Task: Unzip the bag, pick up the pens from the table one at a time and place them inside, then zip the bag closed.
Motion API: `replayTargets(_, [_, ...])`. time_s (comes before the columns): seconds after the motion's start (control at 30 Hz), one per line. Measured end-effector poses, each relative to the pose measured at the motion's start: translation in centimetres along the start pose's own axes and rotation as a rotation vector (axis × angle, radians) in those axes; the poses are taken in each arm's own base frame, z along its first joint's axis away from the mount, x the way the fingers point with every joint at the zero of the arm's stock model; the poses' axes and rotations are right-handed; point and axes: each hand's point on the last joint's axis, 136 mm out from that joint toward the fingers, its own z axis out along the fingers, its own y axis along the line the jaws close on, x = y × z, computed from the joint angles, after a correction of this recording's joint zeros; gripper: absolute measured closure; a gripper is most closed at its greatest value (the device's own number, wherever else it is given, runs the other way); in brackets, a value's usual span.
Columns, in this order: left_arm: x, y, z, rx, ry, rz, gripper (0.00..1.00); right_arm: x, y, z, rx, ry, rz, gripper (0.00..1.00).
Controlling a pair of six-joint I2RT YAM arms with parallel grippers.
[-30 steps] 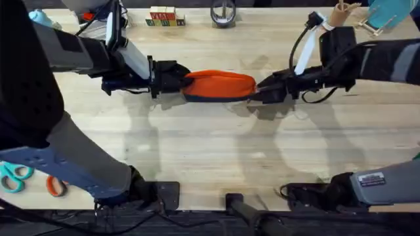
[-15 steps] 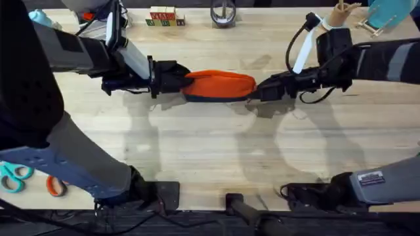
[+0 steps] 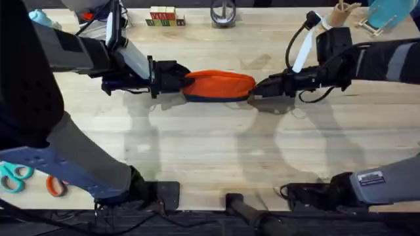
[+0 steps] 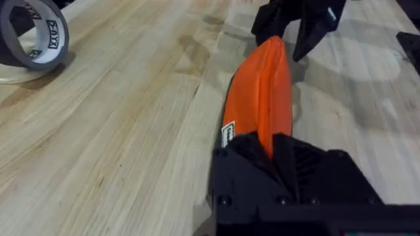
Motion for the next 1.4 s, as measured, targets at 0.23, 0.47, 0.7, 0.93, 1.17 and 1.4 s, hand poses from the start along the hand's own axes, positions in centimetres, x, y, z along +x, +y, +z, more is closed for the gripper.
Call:
replayTargets(0.23, [0.0, 0.0, 0.0, 0.000, 0.000, 0.000, 0.960, 0.0, -0.1, 0.0, 0.007, 0.002, 0.001, 0.741])
replayTargets(0.47, [0.0, 0.0, 0.0, 0.000, 0.000, 0.000, 0.959, 0.0, -0.1, 0.0, 0.006, 0.003, 0.001, 0.865])
replayTargets(0.7, [0.0, 0.0, 0.0, 0.000, 0.000, 0.000, 0.959, 0.1, -0.1, 0.0, 0.005, 0.003, 0.004, 0.970])
replayTargets(0.93, [0.0, 0.0, 0.0, 0.000, 0.000, 0.001, 0.959, 0.1, -0.1, 0.0, 0.005, 0.003, 0.009, 0.970])
replayTargets(1.17, [0.0, 0.0, 0.0, 0.000, 0.000, 0.001, 0.959, -0.2, -0.2, -0.2, 0.009, -0.001, 0.063, 0.970])
replayTargets(1.4, [0.0, 0.1, 0.0, -0.001, 0.001, 0.004, 0.959, -1.4, -0.5, -1.4, 0.034, -0.036, 0.081, 0.971])
